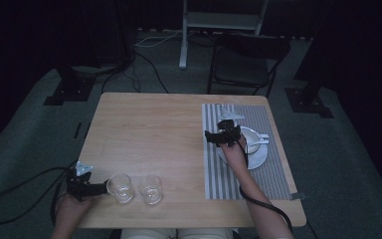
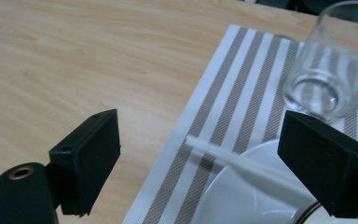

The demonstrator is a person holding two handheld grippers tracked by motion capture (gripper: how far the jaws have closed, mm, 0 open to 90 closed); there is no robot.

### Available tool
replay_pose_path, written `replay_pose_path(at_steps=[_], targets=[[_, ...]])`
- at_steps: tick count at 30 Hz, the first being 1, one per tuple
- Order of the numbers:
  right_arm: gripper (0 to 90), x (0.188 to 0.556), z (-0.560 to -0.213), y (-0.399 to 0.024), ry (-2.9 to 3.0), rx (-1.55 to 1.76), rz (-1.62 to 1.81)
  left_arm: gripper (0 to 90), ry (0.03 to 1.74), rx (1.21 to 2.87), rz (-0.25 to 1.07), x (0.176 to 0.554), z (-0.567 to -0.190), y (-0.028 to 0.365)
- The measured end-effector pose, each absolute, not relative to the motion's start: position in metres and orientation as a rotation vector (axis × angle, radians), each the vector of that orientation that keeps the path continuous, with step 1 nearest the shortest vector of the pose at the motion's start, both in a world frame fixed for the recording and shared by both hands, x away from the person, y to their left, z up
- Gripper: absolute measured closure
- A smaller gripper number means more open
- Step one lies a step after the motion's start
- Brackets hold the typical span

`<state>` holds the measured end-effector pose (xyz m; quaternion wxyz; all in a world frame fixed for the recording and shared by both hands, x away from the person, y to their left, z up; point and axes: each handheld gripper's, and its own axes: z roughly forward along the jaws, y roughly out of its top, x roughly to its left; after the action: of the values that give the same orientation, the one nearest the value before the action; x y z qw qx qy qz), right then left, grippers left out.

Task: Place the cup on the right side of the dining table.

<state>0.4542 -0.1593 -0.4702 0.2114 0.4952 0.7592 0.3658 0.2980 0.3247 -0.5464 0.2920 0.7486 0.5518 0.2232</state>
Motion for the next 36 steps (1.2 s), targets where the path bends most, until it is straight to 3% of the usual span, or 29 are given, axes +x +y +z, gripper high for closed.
replay_pose_path(at_steps=[22, 36], targets=[[12.4, 0.378, -0.493, -0.156, 2.144, 1.248, 1.081, 0.8, 1.471, 1.995, 0.595, 0.298, -0.546, 0.325], [11.8, 0.349, -0.507, -0.167, 2.171, 1.211, 1.104, 0.8, 1.471, 1.995, 0.595, 0.298, -0.546, 0.325]])
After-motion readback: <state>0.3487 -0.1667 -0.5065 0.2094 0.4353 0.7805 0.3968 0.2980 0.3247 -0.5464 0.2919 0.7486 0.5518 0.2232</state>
